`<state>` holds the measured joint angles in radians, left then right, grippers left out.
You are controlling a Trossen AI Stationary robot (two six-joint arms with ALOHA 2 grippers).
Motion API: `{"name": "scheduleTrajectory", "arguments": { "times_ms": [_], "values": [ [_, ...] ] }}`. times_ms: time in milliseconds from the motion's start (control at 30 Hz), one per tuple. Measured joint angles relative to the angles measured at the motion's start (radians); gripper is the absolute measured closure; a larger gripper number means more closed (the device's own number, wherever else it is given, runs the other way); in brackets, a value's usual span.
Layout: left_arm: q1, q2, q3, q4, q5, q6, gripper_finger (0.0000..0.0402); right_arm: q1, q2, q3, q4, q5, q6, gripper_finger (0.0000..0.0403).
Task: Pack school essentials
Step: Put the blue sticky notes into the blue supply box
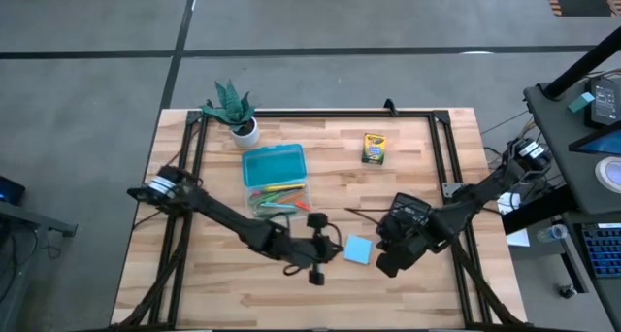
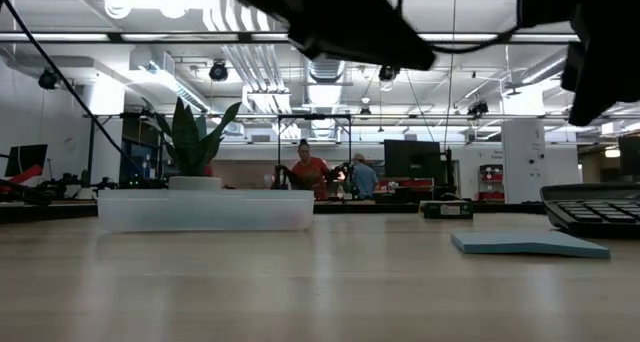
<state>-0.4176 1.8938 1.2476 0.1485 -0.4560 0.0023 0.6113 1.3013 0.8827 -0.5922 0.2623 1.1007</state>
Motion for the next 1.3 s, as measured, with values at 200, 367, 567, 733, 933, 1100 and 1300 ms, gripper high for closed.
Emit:
{"name": "scheduleTrajectory", "arguments": {
  "times_ms": [200,367,567,733,933,1100,1300],
  "values": [
    [0.004,0.137,0.122,-0.002,0.082,0.004,0.0402,0.002,-0.053,-0.121,0.113,0.000,0.110,0.0394],
    [0.004,0.229,0.174,-0.002,0.085,-0.038,0.0402,0.002,-0.055,-0.197,0.236,-0.004,0.167,0.0394],
    [0.004,0.269,0.161,-0.004,0.089,-0.095,0.0402,0.002,-0.056,-0.252,0.284,0.001,0.234,0.0391],
    [0.018,0.300,0.157,-0.003,0.088,-0.128,0.0402,0.002,-0.025,-0.253,0.299,0.011,0.250,0.0359],
    [0.019,0.319,0.156,-0.001,0.087,-0.131,0.0402,-0.003,-0.002,-0.252,0.323,0.026,0.272,0.0298],
    [0.026,0.319,0.147,0.001,0.086,-0.131,0.0402,-0.003,-0.003,-0.252,0.322,0.027,0.307,0.0248],
    [0.026,0.319,0.135,0.008,0.083,-0.130,0.0402,-0.003,0.005,-0.252,0.327,0.027,0.346,0.0203]
  ]
}}
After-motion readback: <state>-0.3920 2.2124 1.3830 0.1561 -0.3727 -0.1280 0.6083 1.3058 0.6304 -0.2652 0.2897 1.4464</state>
